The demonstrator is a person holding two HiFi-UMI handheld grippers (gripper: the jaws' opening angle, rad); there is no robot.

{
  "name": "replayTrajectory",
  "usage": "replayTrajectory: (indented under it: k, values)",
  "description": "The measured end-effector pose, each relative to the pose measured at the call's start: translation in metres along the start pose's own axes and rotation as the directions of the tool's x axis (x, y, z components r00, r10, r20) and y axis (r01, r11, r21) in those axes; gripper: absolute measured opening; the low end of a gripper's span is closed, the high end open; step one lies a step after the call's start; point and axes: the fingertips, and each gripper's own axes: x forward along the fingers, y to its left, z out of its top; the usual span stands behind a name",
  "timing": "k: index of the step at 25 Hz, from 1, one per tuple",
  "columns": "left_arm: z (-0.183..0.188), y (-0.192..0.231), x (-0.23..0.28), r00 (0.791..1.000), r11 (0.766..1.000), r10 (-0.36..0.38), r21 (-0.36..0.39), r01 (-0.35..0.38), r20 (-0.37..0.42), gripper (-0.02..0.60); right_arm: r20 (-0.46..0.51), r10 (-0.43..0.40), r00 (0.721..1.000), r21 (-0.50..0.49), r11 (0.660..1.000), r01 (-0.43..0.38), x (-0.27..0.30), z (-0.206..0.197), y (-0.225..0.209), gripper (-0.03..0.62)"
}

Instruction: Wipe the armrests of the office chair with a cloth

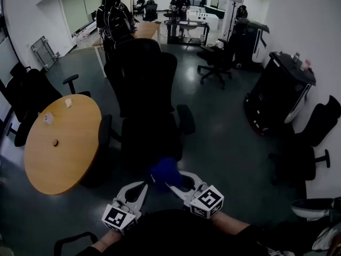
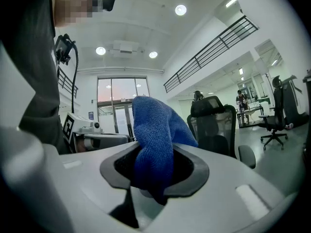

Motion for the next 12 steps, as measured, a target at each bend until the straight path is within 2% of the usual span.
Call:
replayTrajectory:
  k: [12]
  values:
    - [-0.0057,-0.0003,-0.0009,1.0,1.0,0.003,0.018,-0.003,-0.006,0.02,0.023,0.01,1.0,0.008,1.0,-0.01,-0.003,0.0044,0.0005,0.144]
